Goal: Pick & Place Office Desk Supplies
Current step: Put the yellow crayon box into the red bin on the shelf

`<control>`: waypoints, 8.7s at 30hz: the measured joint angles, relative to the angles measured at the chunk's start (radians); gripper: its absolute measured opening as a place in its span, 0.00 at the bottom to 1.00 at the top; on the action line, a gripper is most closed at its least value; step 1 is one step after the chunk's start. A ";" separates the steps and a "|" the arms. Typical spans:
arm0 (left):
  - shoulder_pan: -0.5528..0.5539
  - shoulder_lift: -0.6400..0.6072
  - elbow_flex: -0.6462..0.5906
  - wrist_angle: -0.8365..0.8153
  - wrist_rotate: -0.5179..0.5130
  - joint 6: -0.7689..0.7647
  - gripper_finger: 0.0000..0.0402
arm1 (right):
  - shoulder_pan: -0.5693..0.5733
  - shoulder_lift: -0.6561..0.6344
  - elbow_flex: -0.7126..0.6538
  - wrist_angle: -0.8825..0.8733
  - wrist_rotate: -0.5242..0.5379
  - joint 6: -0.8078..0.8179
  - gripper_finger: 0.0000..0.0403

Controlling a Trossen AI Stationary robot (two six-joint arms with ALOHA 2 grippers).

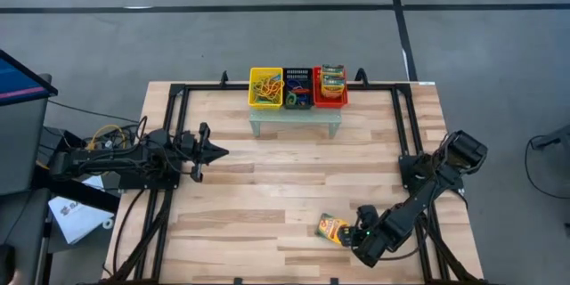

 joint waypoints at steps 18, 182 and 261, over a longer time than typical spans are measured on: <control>0.000 0.000 0.000 0.000 0.000 0.000 0.00 | -0.033 0.024 0.033 -0.020 0.012 0.006 0.47; 0.000 0.018 0.000 0.000 0.000 0.000 0.00 | -0.177 0.218 0.223 -0.059 0.260 -0.141 0.01; 0.000 0.018 0.000 0.000 0.000 0.000 0.00 | -1.131 -0.092 1.025 -0.909 0.374 -2.563 0.00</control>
